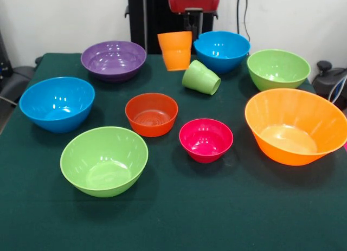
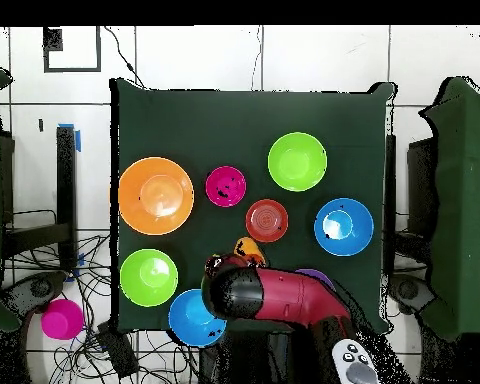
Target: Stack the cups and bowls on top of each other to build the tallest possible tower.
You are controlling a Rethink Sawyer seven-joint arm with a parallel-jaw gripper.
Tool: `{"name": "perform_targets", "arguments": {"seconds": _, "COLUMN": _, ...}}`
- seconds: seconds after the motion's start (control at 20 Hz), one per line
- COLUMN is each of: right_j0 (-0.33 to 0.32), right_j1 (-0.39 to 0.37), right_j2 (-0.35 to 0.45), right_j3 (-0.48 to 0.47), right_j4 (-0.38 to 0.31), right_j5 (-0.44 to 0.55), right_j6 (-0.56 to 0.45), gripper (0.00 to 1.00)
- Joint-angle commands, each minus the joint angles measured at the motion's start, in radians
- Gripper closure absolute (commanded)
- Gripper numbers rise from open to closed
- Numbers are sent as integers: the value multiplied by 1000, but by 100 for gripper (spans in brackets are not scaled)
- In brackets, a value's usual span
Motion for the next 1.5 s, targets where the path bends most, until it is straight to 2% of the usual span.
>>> {"name": "perform_targets", "arguments": {"seconds": 0.05, "right_j0": 46, "right_j1": 76, "right_j2": 0, "right_j3": -95, "right_j4": 22, "right_j5": -14, "right_j6": 162, "gripper": 100}}
{"name": "perform_targets", "arguments": {"seconds": 0.25, "right_j0": 46, "right_j1": 98, "right_j2": -13, "right_j3": -167, "right_j4": 13, "right_j5": 35, "right_j6": 131, "gripper": 100}}
{"name": "perform_targets", "arguments": {"seconds": 0.9, "right_j0": 67, "right_j1": 204, "right_j2": -54, "right_j3": -264, "right_j4": -6, "right_j5": -29, "right_j6": 135, "gripper": 100}}
{"name": "perform_targets", "arguments": {"seconds": 1.5, "right_j0": 111, "right_j1": 235, "right_j2": -122, "right_j3": -234, "right_j4": 13, "right_j5": -92, "right_j6": 198, "gripper": 100}}
